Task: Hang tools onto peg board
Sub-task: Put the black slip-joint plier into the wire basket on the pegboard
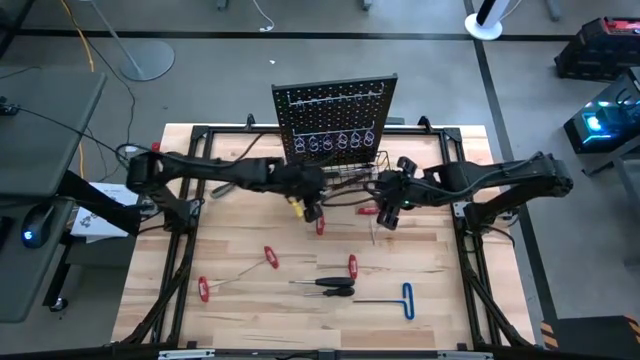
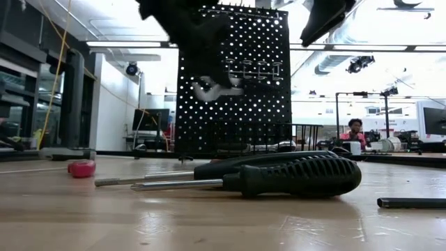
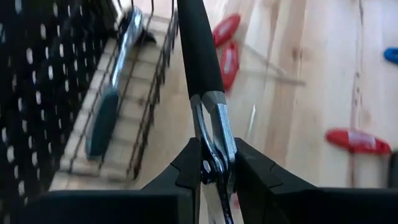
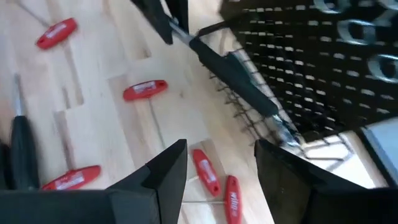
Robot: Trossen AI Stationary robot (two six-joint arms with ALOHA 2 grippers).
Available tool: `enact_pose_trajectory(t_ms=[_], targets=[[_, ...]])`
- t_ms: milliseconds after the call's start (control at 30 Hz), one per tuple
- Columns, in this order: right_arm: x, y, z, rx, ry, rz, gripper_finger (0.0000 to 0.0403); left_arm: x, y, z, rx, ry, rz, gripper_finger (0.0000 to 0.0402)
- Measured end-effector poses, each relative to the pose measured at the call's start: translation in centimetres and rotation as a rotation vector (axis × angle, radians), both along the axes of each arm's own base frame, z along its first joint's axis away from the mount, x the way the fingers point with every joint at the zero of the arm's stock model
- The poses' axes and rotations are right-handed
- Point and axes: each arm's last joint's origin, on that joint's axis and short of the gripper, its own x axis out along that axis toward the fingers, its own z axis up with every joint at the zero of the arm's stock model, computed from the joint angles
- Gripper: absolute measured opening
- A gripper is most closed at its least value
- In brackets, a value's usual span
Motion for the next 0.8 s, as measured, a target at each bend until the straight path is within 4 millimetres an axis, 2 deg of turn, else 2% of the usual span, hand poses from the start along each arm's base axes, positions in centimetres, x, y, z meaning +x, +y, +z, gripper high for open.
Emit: enact_pose_trajectory(t_ms=[167, 300, 400, 533, 800], targets=[[-2.2, 0.0, 1.3, -0.016, -0.053, -0.085, 0.0181, 2.7, 0.8, 1.7, 0.152, -0.031, -0.093, 0.0053], [-3.5, -0.1, 2.2, 0.01, -0.106, -0.128, 0.0181, 4.0, 2.0, 0.9, 0.187, 0.066, -0.121, 0.0053], [-4.1, -0.2, 2.5, 0.029, -0.133, -0.149, 0.0181, 4.4, 2.7, 0.2, 0.222, 0.153, -0.081, 0.0053], [-4.3, -0.3, 2.7, 0.01, -0.145, -0.164, 0.0181, 4.7, 3.0, 0.0, 0.304, 0.172, -0.027, 0.0053], [-4.2, -0.3, 2.7, 0.008, -0.143, -0.161, 0.0181, 5.1, 2.1, -0.1, 0.412, 0.191, -0.034, 0.0053]])
